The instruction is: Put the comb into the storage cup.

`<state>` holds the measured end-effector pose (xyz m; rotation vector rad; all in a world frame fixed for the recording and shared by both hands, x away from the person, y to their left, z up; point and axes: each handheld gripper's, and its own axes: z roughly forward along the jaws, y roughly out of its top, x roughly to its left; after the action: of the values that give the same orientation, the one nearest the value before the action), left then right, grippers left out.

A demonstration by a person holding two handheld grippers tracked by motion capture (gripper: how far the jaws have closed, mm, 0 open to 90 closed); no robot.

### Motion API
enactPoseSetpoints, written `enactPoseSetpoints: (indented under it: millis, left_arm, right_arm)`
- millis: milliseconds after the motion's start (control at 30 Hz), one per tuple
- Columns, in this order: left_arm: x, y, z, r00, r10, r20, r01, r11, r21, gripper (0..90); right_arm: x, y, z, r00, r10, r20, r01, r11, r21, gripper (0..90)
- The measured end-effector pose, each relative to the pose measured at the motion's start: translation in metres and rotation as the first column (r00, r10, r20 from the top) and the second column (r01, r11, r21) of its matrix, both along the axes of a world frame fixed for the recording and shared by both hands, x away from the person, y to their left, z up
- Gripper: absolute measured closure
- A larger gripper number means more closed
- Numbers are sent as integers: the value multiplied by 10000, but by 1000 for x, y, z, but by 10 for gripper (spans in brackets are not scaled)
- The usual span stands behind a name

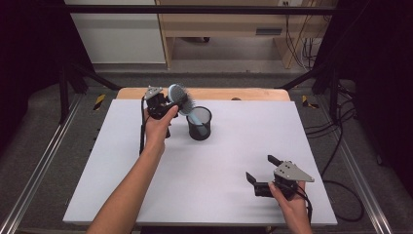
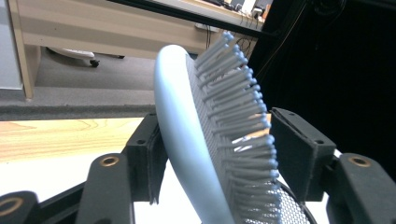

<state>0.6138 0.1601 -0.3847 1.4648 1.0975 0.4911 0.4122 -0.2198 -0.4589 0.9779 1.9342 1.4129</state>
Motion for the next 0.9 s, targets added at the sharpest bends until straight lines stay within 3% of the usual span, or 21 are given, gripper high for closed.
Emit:
enactPoseSetpoints:
  millis: [200,433,667,900]
  left_arm:
    - [-1,-2,-1,9999,-89,61,89,9999,75,320]
    - [-4,-4,-1,9997,-126,227,114,9986,520,253]
    - [-8,-4,2,9998,17,198,-27,9987,504,119]
    - [-11,-1,3,9996,30,282,-45,9985,550,66]
  right_arm:
    - [0,0,0,10000,31,-5,-31,10000,-2,27]
    - [0,1,0,10000,44,-2,-44,10000,-11,27]
    - [-1,1,0,10000,44,-5,-44,10000,-1,27]
    - [0,2,0,10000,75,8,-75,10000,-56,27]
